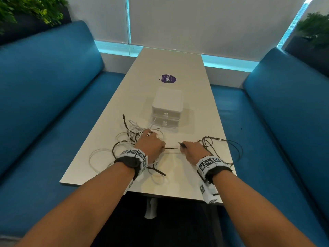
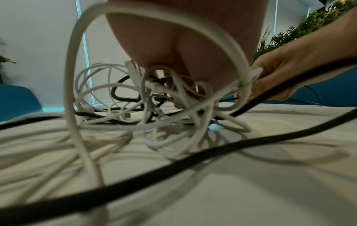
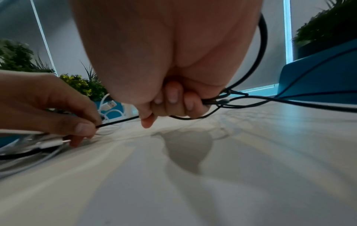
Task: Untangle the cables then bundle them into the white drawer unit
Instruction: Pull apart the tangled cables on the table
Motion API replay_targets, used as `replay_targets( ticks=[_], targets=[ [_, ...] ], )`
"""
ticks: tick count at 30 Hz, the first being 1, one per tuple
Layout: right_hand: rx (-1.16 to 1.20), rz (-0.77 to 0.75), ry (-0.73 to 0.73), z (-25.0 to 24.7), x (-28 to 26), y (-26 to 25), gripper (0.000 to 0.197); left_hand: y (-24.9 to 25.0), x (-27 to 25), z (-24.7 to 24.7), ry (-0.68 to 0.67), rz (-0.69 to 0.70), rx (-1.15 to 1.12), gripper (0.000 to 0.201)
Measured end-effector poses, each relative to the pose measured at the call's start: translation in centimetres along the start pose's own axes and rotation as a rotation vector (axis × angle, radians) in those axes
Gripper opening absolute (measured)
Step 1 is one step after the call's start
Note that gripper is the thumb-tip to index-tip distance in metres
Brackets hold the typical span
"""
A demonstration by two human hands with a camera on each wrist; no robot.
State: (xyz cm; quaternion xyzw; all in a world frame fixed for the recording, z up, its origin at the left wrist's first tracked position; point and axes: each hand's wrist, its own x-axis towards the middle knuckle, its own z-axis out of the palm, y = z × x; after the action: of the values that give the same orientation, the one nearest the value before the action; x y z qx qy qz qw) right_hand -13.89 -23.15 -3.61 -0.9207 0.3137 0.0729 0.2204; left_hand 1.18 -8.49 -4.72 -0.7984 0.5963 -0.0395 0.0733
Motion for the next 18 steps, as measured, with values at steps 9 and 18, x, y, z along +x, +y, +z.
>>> replay_targets(
  ticks=[9, 18],
  targets=[
    [-0.194, 0.019, 0.132, -0.3, 0.6, -2.5, 0.023, 0.8, 0.6, -1.0, -0.165, -0.008, 0.099, 0.019],
    [-0.106, -0.126, 0.034, 1.5, 1.1, -4.3, 0.029, 1.2, 0.2, -1.5, -0.118, 0.008, 0.118, 0.028]
  ],
)
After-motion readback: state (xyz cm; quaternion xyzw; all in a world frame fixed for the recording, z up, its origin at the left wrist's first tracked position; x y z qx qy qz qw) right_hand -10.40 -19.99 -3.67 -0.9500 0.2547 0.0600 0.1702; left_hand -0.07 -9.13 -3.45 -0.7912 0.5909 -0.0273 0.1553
